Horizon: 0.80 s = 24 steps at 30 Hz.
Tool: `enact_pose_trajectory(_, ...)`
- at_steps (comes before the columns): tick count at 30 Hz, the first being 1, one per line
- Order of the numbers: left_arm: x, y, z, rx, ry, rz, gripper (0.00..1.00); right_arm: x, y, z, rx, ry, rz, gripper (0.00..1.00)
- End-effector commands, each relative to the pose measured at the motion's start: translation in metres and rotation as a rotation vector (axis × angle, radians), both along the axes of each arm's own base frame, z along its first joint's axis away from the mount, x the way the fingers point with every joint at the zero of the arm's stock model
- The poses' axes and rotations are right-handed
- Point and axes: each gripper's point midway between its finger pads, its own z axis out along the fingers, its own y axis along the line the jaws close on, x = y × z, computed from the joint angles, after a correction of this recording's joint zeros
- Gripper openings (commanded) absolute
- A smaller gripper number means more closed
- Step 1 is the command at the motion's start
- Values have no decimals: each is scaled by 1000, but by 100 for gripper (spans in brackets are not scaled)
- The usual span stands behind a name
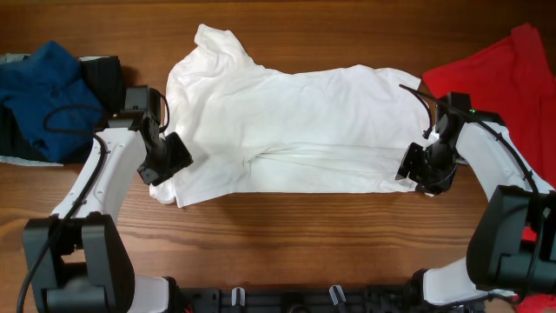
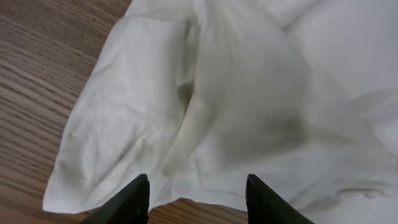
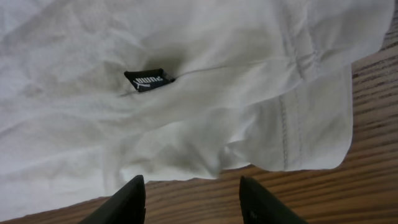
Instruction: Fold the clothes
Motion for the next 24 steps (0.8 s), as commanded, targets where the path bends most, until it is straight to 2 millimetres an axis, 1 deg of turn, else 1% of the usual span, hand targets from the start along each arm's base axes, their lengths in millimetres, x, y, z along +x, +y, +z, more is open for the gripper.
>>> enact_pose_trajectory(1, -11, -3, -11, -9, 19, -16, 50, -2, -1, -4, -11, 9, 17, 49)
enact_pose_trajectory(7, -18, -3, -25, -10, 21, -16, 49, -2, -1, -4, -11, 8, 17, 48)
enact_pose_trajectory(9, -18, -4, -25, -13, 20, -16, 45, -2, -1, -4, -11, 9, 17, 48)
enact_pose_trajectory(10, -17, -4, -25, -17, 17, -17, 41, -2, -1, -4, -11, 9, 17, 48)
enact_pose_trajectory(12, -16, -6, -25, -24, 12, -17, 23, -2, 0, -4, -11, 9, 17, 48)
enact_pose_trajectory(13, -15, -6, -25, -24, 9, -17, 6, -3, 0, -4, -11, 11, 17, 48)
enact_pose_trajectory(14, -15, -6, -25, -24, 8, -17, 4, -3, 0, -4, -10, 12, 17, 48)
enact_pose_trajectory(17, -10, -5, -24, -23, -10, -17, 4, -3, 0, -4, -11, 12, 17, 48)
enact_pose_trajectory(19, -1, -5, -18, -21, -43, -24, 4, -3, 0, -4, -11, 12, 18, 48)
enact_pose_trajectory(21, 17, -4, -2, -19, -111, -25, 4, -3, 0, -4, -11, 12, 19, 48)
enact_pose_trajectory(22, 27, -4, 9, -17, -157, -26, 4, -3, 0, -4, -11, 11, 19, 48)
enact_pose_trajectory(24, 54, -4, 38, -13, -284, -27, 4, -3, 0, -4, -11, 11, 19, 48)
